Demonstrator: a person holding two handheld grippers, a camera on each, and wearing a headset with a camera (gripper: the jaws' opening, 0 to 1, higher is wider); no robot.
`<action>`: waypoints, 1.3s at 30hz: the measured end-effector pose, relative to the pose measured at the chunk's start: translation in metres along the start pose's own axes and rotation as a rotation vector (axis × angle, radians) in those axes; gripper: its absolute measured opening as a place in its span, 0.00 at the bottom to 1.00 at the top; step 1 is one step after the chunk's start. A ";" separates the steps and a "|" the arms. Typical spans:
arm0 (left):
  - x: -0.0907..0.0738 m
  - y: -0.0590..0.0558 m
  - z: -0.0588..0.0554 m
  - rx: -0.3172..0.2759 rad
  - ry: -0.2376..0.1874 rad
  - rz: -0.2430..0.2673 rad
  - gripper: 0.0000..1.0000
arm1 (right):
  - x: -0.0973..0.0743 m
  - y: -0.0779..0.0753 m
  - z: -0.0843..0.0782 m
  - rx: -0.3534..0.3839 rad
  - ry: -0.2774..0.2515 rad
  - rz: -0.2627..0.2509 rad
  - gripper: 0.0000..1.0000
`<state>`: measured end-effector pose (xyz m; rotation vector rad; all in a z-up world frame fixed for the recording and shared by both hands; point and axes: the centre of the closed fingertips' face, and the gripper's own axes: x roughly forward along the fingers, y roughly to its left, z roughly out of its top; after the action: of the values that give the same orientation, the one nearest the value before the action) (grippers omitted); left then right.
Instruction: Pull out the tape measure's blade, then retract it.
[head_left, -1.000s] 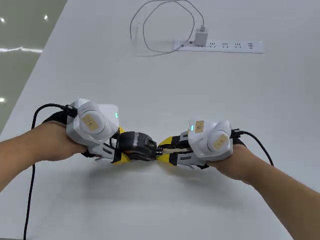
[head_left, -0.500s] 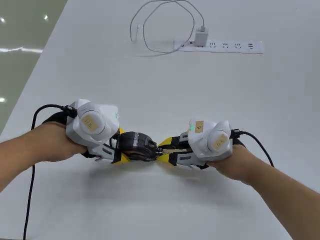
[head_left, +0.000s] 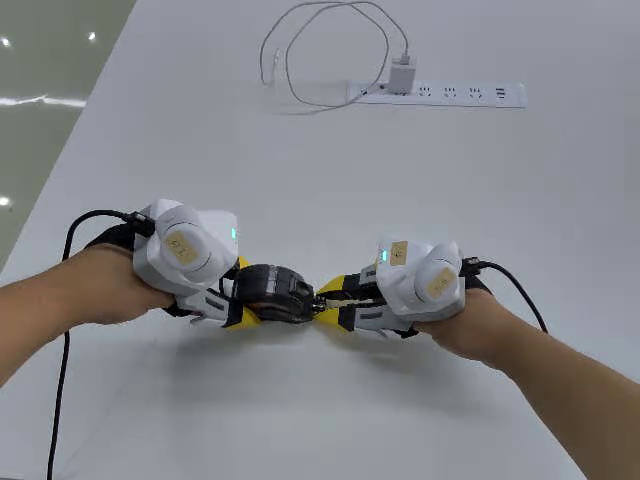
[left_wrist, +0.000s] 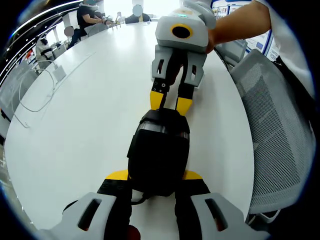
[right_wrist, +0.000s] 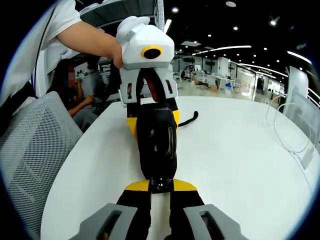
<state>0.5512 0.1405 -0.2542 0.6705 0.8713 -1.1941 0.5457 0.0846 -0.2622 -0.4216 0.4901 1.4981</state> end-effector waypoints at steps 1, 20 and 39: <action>0.000 0.000 0.000 0.002 0.000 -0.001 0.28 | 0.000 0.000 0.000 -0.001 0.002 -0.001 0.09; 0.001 0.000 0.000 0.006 0.005 0.002 0.28 | -0.007 0.001 -0.005 0.001 0.025 0.002 0.09; 0.001 0.000 -0.001 0.004 0.012 0.006 0.28 | -0.028 -0.001 -0.016 0.005 0.054 -0.018 0.08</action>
<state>0.5512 0.1411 -0.2553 0.6837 0.8761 -1.1881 0.5456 0.0522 -0.2599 -0.4624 0.5315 1.4711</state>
